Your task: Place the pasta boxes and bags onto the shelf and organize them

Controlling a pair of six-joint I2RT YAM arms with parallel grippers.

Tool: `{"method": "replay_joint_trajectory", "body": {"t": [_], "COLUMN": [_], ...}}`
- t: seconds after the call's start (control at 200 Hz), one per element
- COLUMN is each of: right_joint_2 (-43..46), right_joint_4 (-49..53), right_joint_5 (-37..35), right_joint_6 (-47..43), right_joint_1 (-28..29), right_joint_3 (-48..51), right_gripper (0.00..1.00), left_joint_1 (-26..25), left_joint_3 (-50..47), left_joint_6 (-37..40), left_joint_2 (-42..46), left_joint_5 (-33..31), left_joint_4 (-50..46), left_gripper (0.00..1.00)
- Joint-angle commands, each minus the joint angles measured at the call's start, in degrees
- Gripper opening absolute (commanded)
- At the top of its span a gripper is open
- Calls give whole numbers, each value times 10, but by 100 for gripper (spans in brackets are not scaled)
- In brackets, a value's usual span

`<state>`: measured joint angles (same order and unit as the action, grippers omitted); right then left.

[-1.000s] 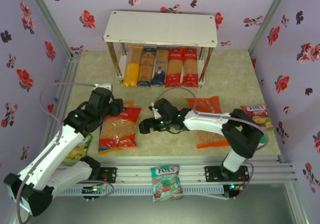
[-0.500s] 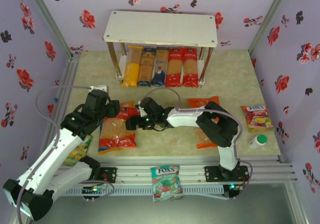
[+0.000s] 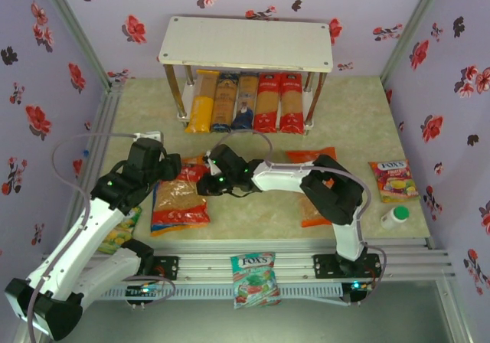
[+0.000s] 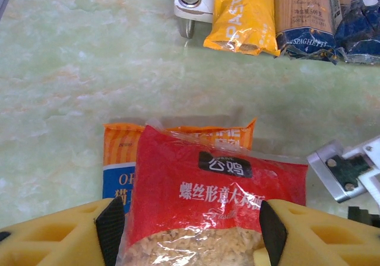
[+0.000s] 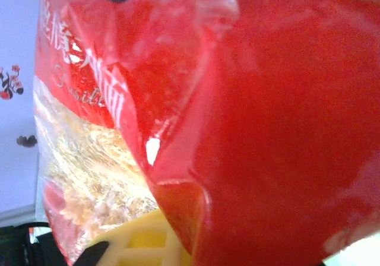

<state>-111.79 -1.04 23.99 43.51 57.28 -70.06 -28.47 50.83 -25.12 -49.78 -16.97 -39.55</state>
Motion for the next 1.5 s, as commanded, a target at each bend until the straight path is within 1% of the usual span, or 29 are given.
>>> {"method": "replay_joint_trajectory", "body": {"t": [0.0,0.315,0.555,0.63,0.825,1.05,1.07,1.11,1.14,1.18,1.21,1.305,1.385,1.415,1.495], "right_joint_2": [56,172,203,211,232,250,250,251,251,252,257,279,307,318,350], "right_joint_4": [104,231,333,357,391,408,410,413,415,418,420,426,433,438,453], "right_joint_5": [-64,-100,-98,-113,-157,-174,-177,-181,-181,-178,-178,-192,-212,-222,-252], "right_joint_6": [-54,-115,-176,-187,-199,-209,-209,-208,-208,-209,-209,-209,-209,-209,-210], "right_joint_1": [-1,-61,-118,-127,-163,-186,-186,-187,-187,-187,-187,-187,-187,-187,-187], "right_joint_3": [-6,37,67,73,93,108,109,108,107,106,104,103,100,98,89], "right_gripper": [0,0,0,0,0,0,4,21,31,48,57,68,74,76,76], "left_joint_1": [5,5,5,5,5,5,5,5,5,5,5,5,4,5,5], "left_joint_3": [-9,-21,-34,-38,-55,-82,-82,-82,-81,-79,-76,-72,-72,-73,-76], "left_joint_6": [7,3,-3,-4,-17,-30,-31,-32,-31,-33,-33,-34,-36,-37,-41], "left_joint_2": [-6,-24,-40,-47,-87,-97,-99,-105,-110,-117,-123,-129,-131,-134,-140], "left_joint_5": [7,24,35,36,35,29,26,18,11,5,3,3,-2,-5,-7], "left_joint_4": [-7,6,17,15,0,3,0,-5,-10,-18,-21,-25,-28,-29,-29], "left_gripper": [64,64,64,64,66,66,66,66,66,66,66,66,66,66,66]}}
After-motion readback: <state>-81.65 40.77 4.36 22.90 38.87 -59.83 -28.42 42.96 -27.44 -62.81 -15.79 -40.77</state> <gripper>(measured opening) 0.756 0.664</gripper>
